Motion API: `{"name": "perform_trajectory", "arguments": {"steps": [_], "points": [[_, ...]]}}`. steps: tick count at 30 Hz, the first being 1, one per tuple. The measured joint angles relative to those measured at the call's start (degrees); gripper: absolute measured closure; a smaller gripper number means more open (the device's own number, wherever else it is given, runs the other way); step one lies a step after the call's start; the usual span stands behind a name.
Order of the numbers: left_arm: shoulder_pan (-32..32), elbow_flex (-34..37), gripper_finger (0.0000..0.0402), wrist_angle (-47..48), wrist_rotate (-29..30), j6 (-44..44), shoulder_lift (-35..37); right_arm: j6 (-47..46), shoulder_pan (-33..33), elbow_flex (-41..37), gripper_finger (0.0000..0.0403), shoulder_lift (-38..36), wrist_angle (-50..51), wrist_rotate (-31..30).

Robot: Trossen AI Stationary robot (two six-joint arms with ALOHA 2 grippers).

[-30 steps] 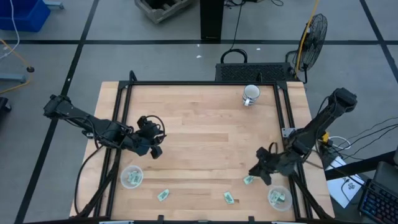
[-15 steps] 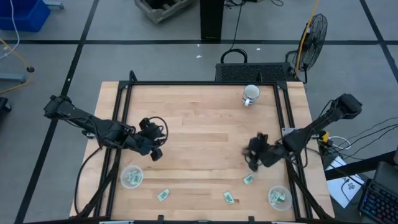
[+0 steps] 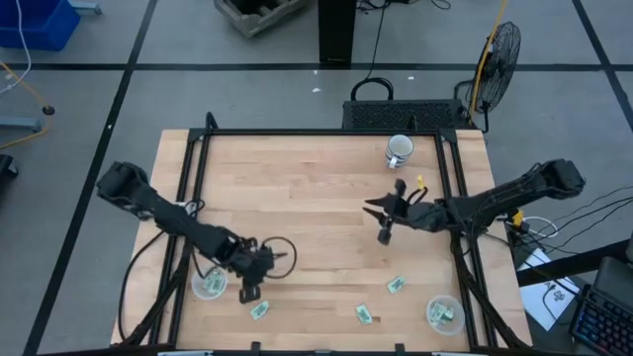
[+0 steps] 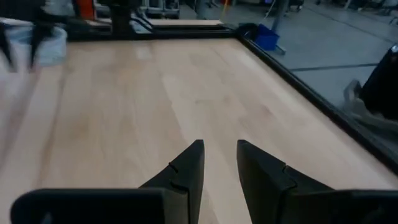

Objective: Pick and place Stevia / Truvia into bins
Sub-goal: Put the stevia packet into the top transparent container

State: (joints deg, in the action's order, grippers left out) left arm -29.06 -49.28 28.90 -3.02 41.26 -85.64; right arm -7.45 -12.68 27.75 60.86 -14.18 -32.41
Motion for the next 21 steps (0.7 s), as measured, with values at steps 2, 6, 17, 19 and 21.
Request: {"name": "perform_trajectory", "arguments": {"steps": [2, 6, 17, 19, 21], "points": [[-1.14, 0.0, 0.0314, -3.11, -1.01, 0.56, -2.24, 2.26, 1.28, 0.0, 0.0312, 0.01, 0.35, 1.05], [-2.42, 0.0, 0.0314, -6.44, -2.33, 0.68, -4.51, 4.1, 3.77, 0.0, 0.0312, 0.02, -0.03, 1.07], [-6.86, 0.0, 0.0314, -7.78, -2.01, 2.65, -5.14, 4.31, 9.29, 0.0, 0.0312, 0.02, -1.92, 1.19], [-8.1, 0.0, 0.0314, -7.88, -1.47, 5.7, -5.14, 4.34, 9.76, 0.0, 0.0312, 0.02, -1.9, 1.19], [-9.38, 0.0, 0.0314, -7.79, -1.1, 8.95, -5.14, 4.77, 10.16, 0.0, 0.0312, 0.02, -1.9, 1.21]]}}
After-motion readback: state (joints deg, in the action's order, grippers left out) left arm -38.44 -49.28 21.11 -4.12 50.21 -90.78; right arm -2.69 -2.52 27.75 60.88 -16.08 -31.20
